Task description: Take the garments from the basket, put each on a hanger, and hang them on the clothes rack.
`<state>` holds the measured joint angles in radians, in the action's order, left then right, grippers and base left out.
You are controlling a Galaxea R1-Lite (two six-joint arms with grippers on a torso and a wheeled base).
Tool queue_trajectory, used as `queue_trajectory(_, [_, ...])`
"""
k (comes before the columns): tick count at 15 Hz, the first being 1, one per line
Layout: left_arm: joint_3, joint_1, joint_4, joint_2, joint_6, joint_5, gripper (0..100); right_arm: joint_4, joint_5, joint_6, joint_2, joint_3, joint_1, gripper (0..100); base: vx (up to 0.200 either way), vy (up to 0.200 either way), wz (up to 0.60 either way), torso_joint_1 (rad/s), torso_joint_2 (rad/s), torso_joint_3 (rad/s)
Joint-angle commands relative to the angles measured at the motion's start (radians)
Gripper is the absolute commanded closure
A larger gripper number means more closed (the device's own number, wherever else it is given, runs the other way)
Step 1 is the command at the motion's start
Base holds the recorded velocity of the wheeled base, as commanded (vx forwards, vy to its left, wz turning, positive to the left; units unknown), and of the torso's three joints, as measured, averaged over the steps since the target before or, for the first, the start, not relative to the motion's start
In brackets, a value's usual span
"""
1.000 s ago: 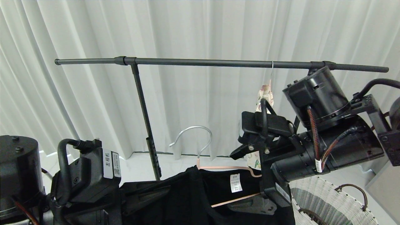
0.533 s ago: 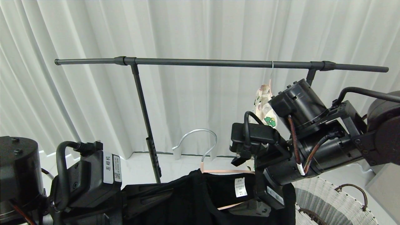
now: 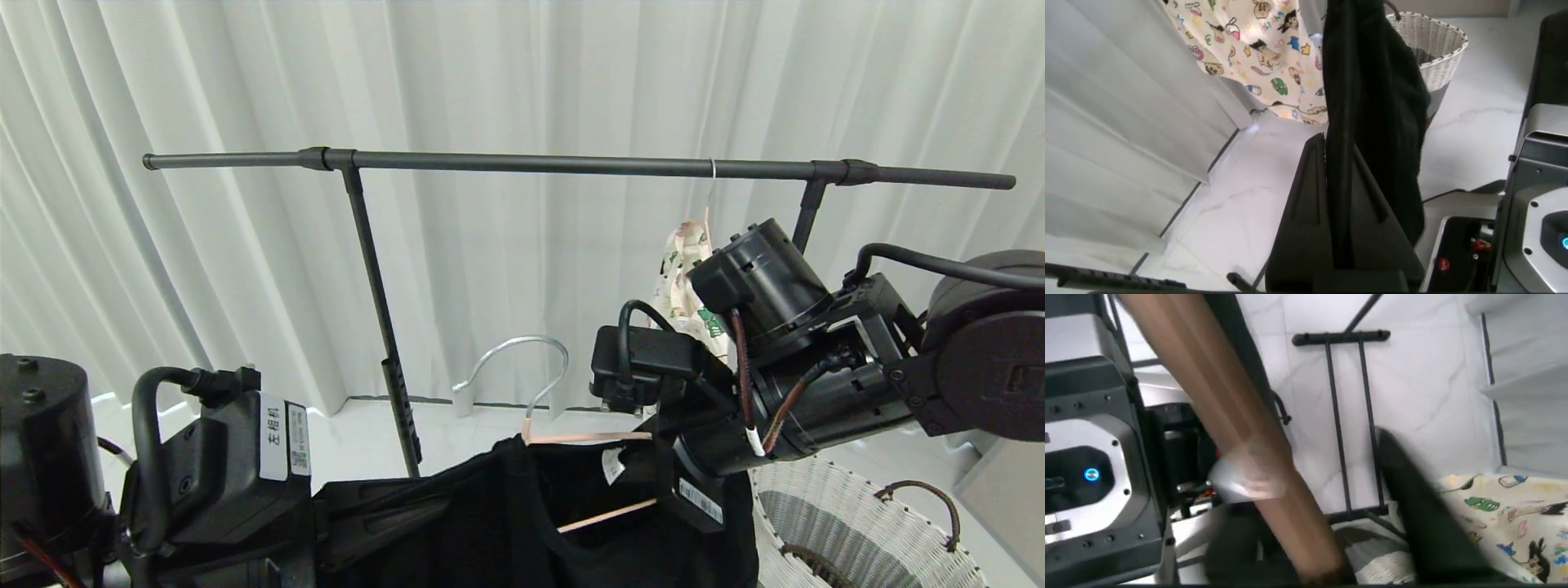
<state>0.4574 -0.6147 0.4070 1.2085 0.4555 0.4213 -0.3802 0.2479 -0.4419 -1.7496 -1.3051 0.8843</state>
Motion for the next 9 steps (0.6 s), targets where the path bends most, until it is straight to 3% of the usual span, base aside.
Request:
queue_trajectory(1, [0.0,0.0,0.001,-0.001,0.0,0.001,100,0.06,-0.001,0.0,-0.011,0.009,0.001,100,0.0,0.0,0.0,0.0,0.0,0.0])
queue_trajectory(5, [-0.003,-0.016,0.001,-0.001,0.0,-0.001,100,0.225,-0.001,-0.095,-0.002,0.066,-0.01,100,0.0,0.0,0.0,0.0,0.0,0.0])
queue_trajectory(6, [-0.003,-0.017,0.001,0.002,0.0,-0.002,0,0.264,0.002,-0.139,0.002,0.079,-0.018,100,0.0,0.0,0.0,0.0,0.0,0.0])
queue_trajectory(9, [-0.014,-0.014,0.001,0.003,-0.003,-0.032,0,0.342,0.01,-0.216,0.048,0.135,-0.031,100,0.0,0.0,0.0,0.0,0.0,0.0])
